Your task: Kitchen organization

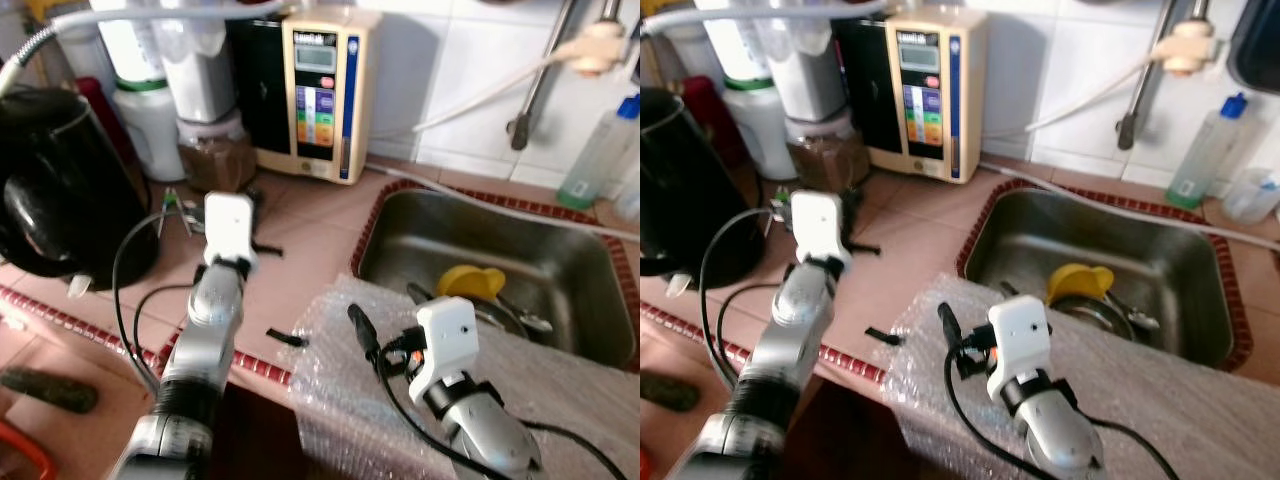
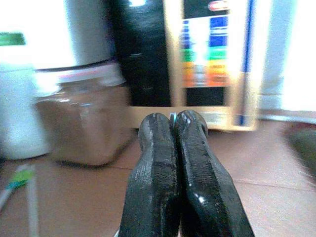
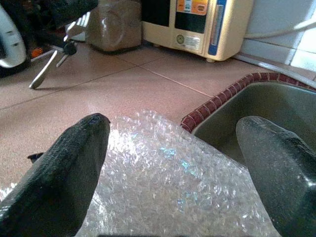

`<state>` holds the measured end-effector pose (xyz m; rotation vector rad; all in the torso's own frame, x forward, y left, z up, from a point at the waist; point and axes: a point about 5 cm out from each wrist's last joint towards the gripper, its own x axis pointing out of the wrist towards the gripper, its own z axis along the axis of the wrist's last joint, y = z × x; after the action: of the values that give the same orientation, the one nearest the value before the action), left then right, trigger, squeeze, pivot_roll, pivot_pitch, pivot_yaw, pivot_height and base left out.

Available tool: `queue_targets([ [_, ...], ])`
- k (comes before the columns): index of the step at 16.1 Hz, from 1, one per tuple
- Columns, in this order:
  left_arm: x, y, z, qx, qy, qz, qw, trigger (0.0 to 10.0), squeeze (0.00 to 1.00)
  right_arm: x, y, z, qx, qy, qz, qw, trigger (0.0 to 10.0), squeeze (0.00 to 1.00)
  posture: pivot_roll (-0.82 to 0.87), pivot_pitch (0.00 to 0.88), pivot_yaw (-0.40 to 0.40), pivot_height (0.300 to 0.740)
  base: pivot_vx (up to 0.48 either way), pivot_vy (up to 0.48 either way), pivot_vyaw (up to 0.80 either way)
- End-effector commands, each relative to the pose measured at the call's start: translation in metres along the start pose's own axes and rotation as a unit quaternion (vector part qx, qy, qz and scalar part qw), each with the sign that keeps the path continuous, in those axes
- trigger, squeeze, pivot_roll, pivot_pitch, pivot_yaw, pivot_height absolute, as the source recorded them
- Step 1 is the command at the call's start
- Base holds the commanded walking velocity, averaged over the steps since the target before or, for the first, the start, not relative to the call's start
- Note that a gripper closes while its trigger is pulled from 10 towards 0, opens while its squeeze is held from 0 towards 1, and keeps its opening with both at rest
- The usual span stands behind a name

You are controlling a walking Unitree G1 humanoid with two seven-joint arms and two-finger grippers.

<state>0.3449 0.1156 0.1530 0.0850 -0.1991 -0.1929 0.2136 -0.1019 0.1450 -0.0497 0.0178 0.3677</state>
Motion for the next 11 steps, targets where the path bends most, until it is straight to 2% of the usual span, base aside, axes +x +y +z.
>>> queue_targets([
  [1,-0.003,-0.003,0.005,-0.007,-0.001,-0.032,0.999,0.0,0.0,0.001,-0.007,-0.005,-0.012,0.007,-0.013,1.0,10.0,1.0,0.01,0.0,0.023,0.74,0.0,0.0,0.0],
  [3,-0.007,-0.002,0.012,-0.013,-0.009,-0.054,0.998,0.0,0.0,0.002,-0.015,-0.011,-0.037,0.019,-0.026,0.999,10.0,1.0,0.02,0.0,0.015,0.74,0.0,0.0,0.0],
  [4,-0.008,-0.002,0.022,-0.022,-0.02,-0.08,0.996,0.0,0.0,0.003,-0.03,-0.017,-0.06,0.03,-0.047,0.997,10.0,1.0,0.03,0.0,0.01,0.74,0.0,0.0,0.0],
  [5,-0.009,-0.003,0.023,-0.026,-0.021,-0.088,0.996,0.0,0.0,0.004,-0.034,-0.017,-0.062,0.03,-0.051,0.996,10.0,1.0,0.03,0.0,0.008,0.74,0.0,0.0,0.0],
  [8,-0.014,-0.012,0.036,-0.024,-0.041,-0.111,0.993,0.0,0.0,0.007,-0.041,-0.019,-0.074,0.028,-0.057,0.995,10.0,1.0,0.04,0.0,0.001,0.74,0.0,0.0,0.0],
  [11,-0.015,-0.027,0.049,-0.056,-0.051,-0.147,0.986,0.0,0.0,0.01,-0.043,-0.022,-0.087,0.027,-0.058,0.994,10.0,1.0,0.04,0.0,0.002,0.74,0.0,0.0,0.0],
])
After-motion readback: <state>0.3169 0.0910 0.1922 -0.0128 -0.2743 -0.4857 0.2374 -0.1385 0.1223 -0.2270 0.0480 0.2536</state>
